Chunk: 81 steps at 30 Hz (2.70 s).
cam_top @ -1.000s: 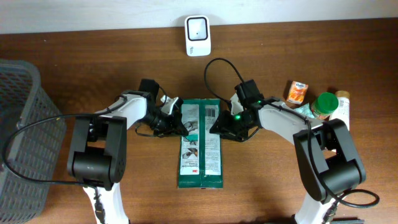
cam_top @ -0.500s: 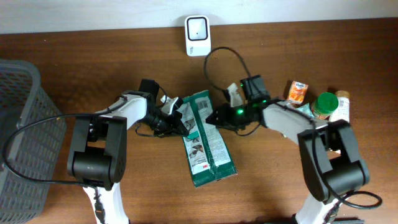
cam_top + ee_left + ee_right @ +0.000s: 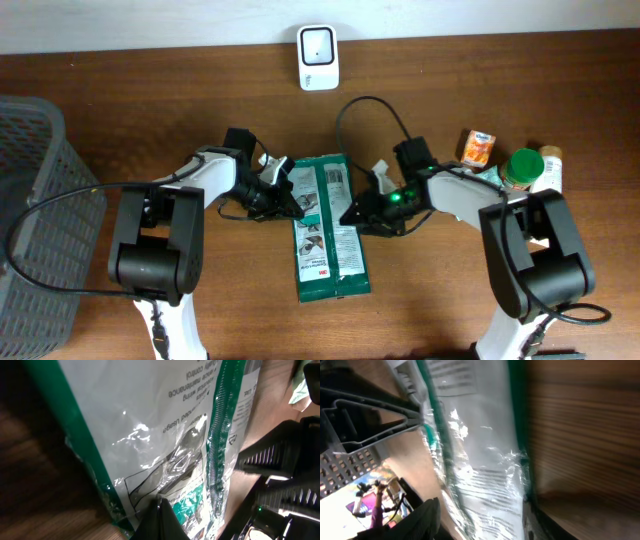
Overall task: Scan the item barcode
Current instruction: 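Grasp both sides of the glove pack with left and right grippers, then release the left gripper and lift the pack with the right gripper, then hold the glove pack up to the barcode scanner with the right gripper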
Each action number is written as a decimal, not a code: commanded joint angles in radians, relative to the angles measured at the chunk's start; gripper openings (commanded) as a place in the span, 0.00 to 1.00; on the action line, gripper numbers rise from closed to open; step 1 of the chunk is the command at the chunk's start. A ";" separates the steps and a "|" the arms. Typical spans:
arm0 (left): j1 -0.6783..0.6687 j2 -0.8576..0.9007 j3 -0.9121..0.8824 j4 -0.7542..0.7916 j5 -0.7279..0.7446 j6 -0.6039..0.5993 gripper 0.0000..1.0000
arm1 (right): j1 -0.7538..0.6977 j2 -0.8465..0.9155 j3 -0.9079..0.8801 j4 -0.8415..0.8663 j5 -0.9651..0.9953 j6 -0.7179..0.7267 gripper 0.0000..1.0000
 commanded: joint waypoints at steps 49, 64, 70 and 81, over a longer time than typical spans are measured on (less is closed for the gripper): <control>0.293 -0.231 0.210 -0.104 -0.353 0.108 0.99 | 0.093 -0.298 0.483 -0.308 0.156 -0.383 0.04; 0.293 -0.231 0.210 -0.104 -0.353 0.108 0.99 | 0.291 0.064 0.539 0.796 1.785 -1.329 0.04; 0.293 -0.231 0.210 -0.104 -0.353 0.108 0.99 | 0.221 0.311 0.539 1.377 1.651 -1.620 0.04; 0.293 -0.231 0.210 -0.104 -0.353 0.108 0.99 | 0.191 0.507 0.688 1.376 1.473 -1.680 0.04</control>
